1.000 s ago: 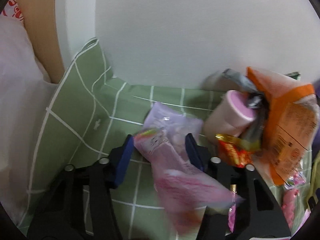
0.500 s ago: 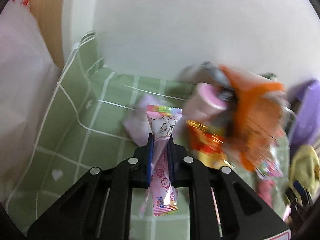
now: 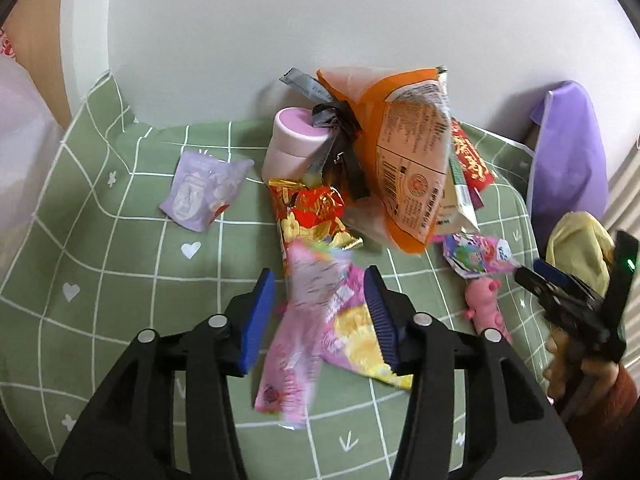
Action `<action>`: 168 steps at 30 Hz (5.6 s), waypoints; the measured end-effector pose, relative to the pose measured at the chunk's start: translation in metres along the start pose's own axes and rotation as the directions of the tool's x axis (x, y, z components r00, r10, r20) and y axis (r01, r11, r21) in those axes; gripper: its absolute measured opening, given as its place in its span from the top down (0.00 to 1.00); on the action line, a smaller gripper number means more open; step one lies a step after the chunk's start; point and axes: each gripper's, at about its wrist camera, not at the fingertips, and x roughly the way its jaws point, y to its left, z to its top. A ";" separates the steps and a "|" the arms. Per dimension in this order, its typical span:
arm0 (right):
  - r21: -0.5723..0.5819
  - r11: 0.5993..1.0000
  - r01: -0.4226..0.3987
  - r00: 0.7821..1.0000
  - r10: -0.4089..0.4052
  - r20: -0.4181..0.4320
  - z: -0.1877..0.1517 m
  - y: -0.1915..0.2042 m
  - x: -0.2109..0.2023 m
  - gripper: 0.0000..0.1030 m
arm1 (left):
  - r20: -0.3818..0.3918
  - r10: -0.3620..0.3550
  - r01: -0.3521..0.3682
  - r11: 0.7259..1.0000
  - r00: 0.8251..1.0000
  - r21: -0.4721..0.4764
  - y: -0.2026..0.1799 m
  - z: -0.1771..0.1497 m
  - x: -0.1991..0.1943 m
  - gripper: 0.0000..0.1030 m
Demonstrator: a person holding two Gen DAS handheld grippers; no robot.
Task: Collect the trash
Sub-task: 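Grasp the pink HOLA wrapper with the right tool while the left tool holds its wrapper, then carry both held wrappers over the open yellow trash bag with both tools, then open both tools to drop the wrappers into the yellow bag, then move both open tools back toward the wrapper pile on the table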
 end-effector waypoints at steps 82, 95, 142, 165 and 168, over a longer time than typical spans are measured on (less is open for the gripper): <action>0.228 0.927 0.298 0.926 -0.339 0.167 -0.017 -0.194 -0.226 0.93 | -0.339 -0.562 0.640 0.518 0.755 0.567 -0.428 0.047 0.030 0.87; 0.176 0.923 0.343 0.935 -0.353 0.028 -0.009 -0.238 -0.150 0.93 | -0.359 -0.383 0.525 0.616 0.851 0.588 -0.454 0.028 0.110 0.87; 0.166 0.947 0.273 0.929 -0.305 0.211 0.004 -0.143 -0.172 0.65 | 0.047 -0.315 0.269 0.871 0.948 0.410 -0.238 0.034 0.022 0.56; -0.320 0.856 -0.405 0.914 0.373 -0.159 -0.005 0.131 0.005 0.57 | 0.133 0.161 -0.150 0.985 0.978 -0.085 0.052 -0.011 -0.029 0.56; -0.351 0.838 -0.417 0.907 0.359 -0.220 -0.007 0.151 0.027 0.57 | 0.120 0.167 -0.158 0.984 0.979 -0.079 0.055 -0.014 -0.028 0.56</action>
